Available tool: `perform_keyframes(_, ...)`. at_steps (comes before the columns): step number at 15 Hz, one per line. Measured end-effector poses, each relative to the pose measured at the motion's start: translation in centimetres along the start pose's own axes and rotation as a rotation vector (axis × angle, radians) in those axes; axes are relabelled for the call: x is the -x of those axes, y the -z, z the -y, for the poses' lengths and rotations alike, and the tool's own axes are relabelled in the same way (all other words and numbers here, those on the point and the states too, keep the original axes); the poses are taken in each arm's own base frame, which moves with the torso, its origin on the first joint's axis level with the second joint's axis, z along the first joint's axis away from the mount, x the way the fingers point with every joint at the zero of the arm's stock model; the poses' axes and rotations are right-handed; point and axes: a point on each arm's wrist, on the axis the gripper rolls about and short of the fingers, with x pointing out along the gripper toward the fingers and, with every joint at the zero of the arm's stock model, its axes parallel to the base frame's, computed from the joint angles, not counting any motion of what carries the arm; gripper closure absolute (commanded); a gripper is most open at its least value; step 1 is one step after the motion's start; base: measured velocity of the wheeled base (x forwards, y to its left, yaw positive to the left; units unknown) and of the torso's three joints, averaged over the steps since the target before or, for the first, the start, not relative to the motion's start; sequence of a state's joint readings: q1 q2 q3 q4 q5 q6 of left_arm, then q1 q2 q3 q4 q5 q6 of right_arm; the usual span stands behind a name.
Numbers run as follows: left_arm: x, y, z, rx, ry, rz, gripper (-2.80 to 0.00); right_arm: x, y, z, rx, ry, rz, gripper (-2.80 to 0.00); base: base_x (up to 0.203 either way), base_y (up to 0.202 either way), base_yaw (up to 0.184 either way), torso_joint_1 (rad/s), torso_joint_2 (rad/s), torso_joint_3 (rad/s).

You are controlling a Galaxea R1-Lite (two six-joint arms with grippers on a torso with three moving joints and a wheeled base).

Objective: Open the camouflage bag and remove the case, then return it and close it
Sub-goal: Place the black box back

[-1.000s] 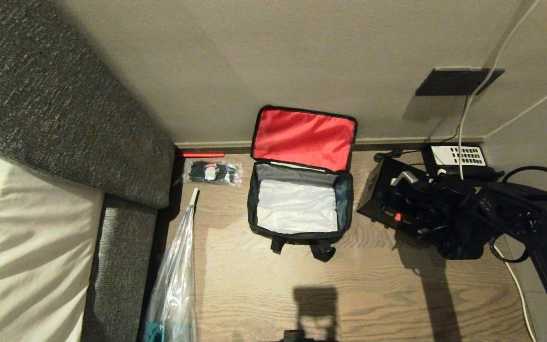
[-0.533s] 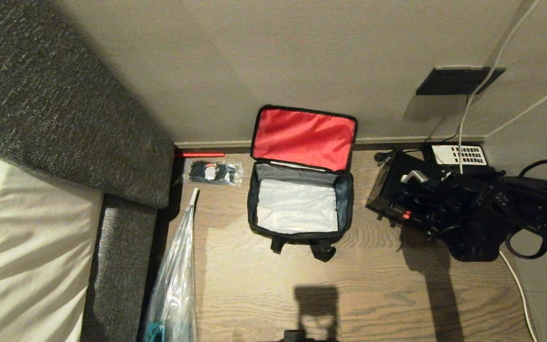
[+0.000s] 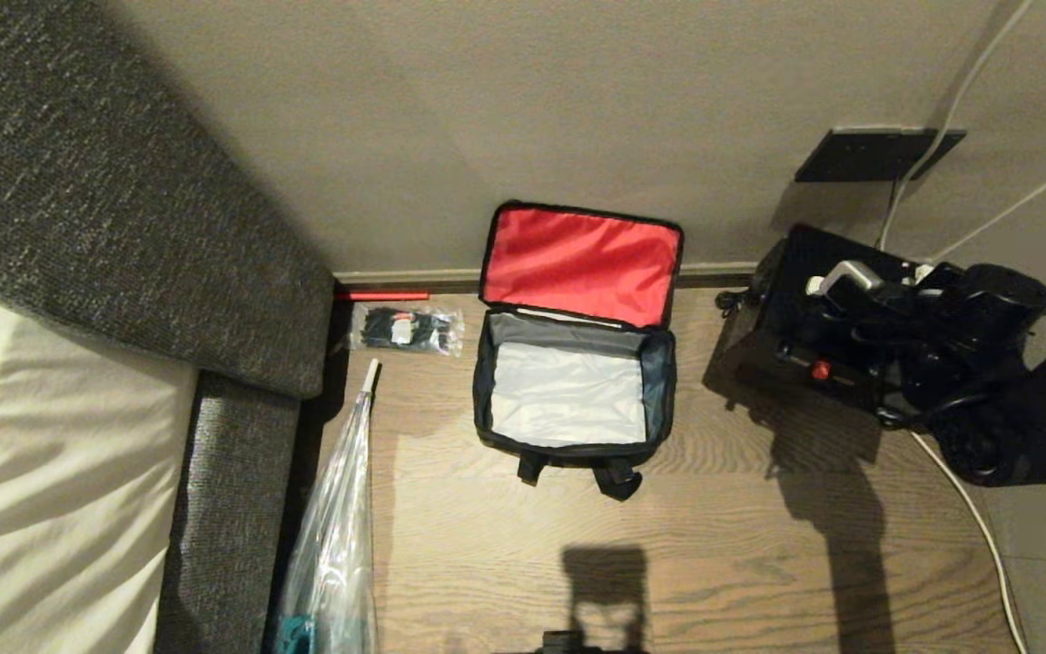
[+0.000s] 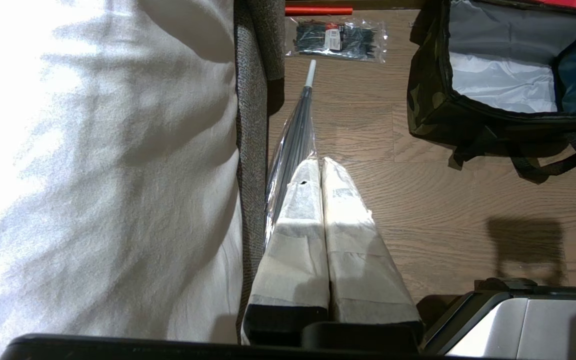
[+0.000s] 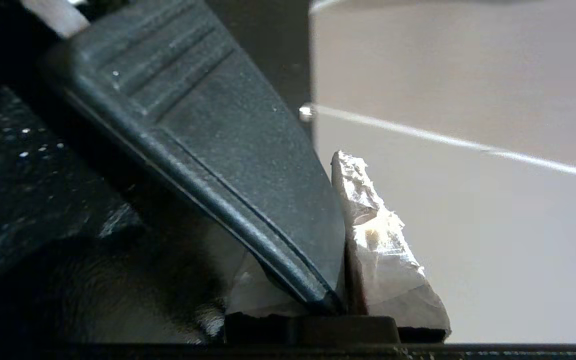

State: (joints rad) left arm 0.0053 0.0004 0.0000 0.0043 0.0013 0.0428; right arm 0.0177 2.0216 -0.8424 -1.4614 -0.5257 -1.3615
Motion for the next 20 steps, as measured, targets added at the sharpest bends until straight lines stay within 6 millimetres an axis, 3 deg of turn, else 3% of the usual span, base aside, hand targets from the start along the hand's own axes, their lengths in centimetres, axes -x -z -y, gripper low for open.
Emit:
perform_keyframes(4,0.0,0.0,0.0,0.0,0.0,0.0,0.0,4.7,-5.7,4.9,-0.075,-0.027,0.19,0.0,0.0,0.0,0.0,0.0,0.0,0.0)
perform_keyframes(7,0.0,0.0,0.0,0.0,0.0,-0.001,0.0,7.2,-8.7,6.7,-0.141,-0.037,0.311,0.0,0.0,0.0,0.0,0.0,0.0,0.0)
perform_keyframes(13,0.0,0.0,0.0,0.001,0.0,0.0,0.0,11.3,-13.5,4.7,-0.221,-0.169,0.475,0.0,0.0,0.0,0.0,0.0,0.0,0.0)
perform_keyframes(20,0.0,0.0,0.0,0.001,0.0,0.0,0.0,13.9,-17.4,2.3,-0.284,-0.197,0.351,0.0,0.0,0.0,0.0,0.0,0.0,0.0)
